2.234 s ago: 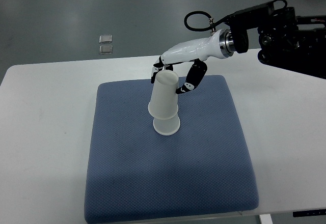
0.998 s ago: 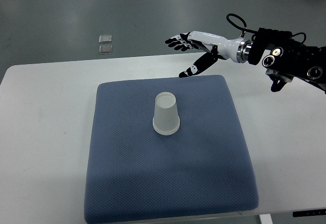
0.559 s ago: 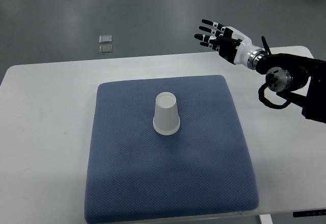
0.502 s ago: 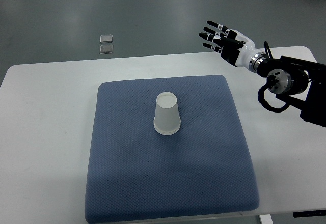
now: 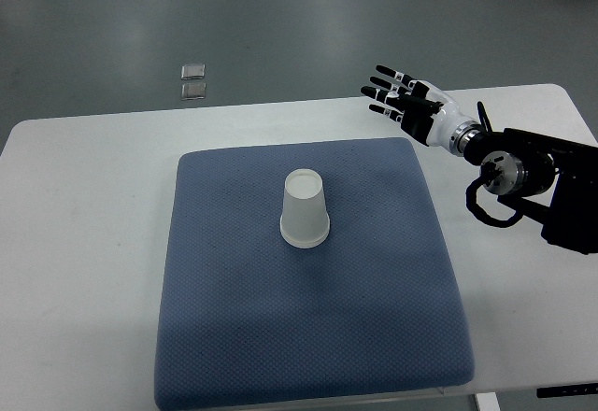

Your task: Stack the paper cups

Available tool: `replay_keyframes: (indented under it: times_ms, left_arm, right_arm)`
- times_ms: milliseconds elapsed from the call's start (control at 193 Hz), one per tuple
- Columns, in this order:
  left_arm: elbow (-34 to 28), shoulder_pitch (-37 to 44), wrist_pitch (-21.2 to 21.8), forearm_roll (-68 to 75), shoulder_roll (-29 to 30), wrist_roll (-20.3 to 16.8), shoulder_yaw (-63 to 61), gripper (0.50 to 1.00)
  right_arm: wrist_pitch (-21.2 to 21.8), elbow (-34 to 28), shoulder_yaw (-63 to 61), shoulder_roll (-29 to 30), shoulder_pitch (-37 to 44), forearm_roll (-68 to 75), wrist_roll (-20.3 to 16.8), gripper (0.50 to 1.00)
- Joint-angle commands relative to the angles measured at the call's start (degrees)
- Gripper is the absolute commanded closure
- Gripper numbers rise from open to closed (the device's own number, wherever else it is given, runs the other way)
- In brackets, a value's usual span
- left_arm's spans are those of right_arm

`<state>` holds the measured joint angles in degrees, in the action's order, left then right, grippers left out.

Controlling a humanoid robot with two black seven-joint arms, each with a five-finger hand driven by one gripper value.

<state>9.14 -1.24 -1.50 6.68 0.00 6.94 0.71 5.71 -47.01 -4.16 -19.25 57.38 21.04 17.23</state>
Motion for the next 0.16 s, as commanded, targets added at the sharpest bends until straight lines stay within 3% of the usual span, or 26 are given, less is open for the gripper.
replay_keyframes:
  times_ms: [0,150]
  left_arm:
    - [0.0,0.0,0.0,0.0,0.0,0.0,0.0,0.5]
    - [0.0,0.0,0.0,0.0,0.0,0.0,0.0,0.5]
  right_arm:
    - [0.0,0.0,-0.4,0.0,-0.1,-0.3,0.0,0.576]
    - [-0.2,0.0,-0.4,0.0,-0.1,-0.3,0.3,0.576]
